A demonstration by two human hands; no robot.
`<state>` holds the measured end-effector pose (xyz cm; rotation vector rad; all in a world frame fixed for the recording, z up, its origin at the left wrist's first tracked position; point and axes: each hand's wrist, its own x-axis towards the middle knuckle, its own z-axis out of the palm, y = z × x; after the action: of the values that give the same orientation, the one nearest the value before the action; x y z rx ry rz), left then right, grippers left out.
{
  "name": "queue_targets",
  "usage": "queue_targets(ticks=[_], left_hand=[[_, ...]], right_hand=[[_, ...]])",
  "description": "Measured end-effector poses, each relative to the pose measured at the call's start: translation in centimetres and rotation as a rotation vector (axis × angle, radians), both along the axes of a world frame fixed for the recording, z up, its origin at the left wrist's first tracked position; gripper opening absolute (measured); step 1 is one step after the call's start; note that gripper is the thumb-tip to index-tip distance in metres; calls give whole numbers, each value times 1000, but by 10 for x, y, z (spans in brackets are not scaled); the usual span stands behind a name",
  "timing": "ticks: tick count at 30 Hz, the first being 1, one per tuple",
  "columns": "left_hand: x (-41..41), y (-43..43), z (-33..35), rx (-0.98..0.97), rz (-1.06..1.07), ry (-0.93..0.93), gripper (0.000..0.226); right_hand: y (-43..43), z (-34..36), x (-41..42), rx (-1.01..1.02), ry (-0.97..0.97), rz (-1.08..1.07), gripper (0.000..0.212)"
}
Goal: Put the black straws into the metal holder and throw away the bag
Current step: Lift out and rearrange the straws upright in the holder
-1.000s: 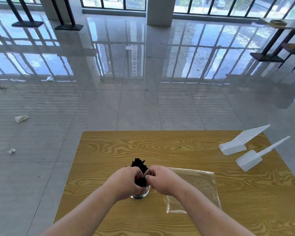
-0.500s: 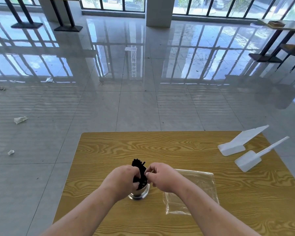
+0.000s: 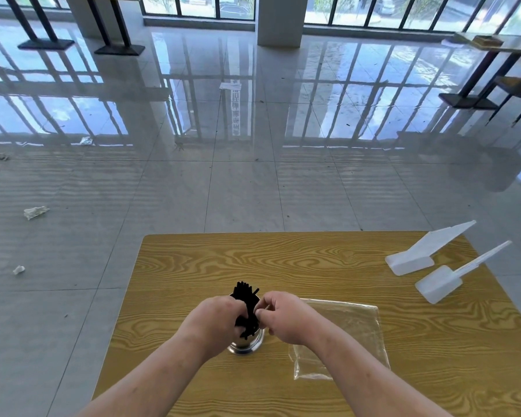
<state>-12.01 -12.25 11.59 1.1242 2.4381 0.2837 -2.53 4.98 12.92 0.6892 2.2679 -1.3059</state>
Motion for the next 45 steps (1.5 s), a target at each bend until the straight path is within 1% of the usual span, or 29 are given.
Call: queue_targets(ticks=[5, 7, 9, 13, 17, 21, 25, 29, 33, 37, 38, 39, 41, 42, 44, 45], left_hand=[[-9, 1, 13, 51, 29, -5, 6], [-10, 2, 17, 58, 43, -27, 14], [-12, 2, 20, 72, 56, -53, 15], [-18, 3, 32, 97, 90, -72, 5], [-28, 7, 52, 109, 109, -43, 2], [-40, 10, 77, 140, 142, -50, 10], [-51, 7, 103, 176, 192, -84, 12], [-61, 1, 127, 266, 237, -123, 11], [-68, -4, 146, 383, 287, -104, 13], [-71, -5, 148, 572, 346, -83, 16], [-71, -4, 145, 637, 375, -111, 17], [-71, -4, 141, 711, 413, -181, 17], [-69, -2, 134, 847, 495, -381, 17], [-68, -2, 129, 894, 527, -468, 17], [-64, -1, 120, 947, 577, -614, 11], [-61, 0, 116, 964, 603, -685, 6]], right_hand=[[1, -3, 2, 8, 0, -13, 13], [1, -4, 3, 19, -4, -11, 12], [0, -5, 3, 15, -7, -20, 11], [3, -4, 3, 18, 0, -41, 12], [8, -4, 2, -1, 47, -89, 15], [10, -5, -2, 4, 95, -134, 15], [13, -6, -2, -18, 139, -176, 17], [17, -6, 1, -25, 136, -183, 20], [20, -5, 6, -34, 98, -180, 23], [18, -2, 6, -48, 71, -176, 21], [17, 0, 5, -74, 71, -182, 21], [16, 5, 4, -123, 75, -190, 20], [14, 15, -1, -243, 98, -190, 18], [12, 21, -3, -297, 120, -183, 21], [9, 32, -9, -437, 167, -192, 38], [7, 37, -12, -542, 187, -225, 48]])
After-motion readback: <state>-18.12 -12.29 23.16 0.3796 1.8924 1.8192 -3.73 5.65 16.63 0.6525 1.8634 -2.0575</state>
